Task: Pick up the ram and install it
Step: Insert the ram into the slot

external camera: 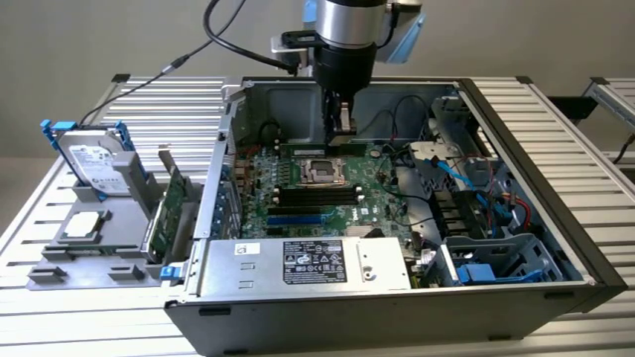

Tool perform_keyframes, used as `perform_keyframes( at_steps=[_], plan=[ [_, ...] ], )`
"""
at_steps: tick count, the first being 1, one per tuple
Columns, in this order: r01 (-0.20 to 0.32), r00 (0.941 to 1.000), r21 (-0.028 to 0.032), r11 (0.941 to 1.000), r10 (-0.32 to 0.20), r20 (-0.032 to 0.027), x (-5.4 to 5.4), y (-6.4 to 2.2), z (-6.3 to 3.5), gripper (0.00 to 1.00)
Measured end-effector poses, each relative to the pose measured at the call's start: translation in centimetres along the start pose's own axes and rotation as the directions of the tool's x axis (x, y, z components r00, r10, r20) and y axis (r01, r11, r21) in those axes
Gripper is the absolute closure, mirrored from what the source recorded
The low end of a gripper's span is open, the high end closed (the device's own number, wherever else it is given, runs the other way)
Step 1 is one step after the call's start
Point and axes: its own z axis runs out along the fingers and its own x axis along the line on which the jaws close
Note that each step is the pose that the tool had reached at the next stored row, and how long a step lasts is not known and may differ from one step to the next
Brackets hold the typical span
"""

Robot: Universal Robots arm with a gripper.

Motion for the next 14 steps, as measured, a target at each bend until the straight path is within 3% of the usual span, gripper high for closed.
perform_keyframes(
  at_steps=[14],
  plan=[
    [-0.001, 0.9999, 0.0019, 1.0000, 0.001, -0.0101, 0.0, 0.07, 2.54, 0.86]
  ],
)
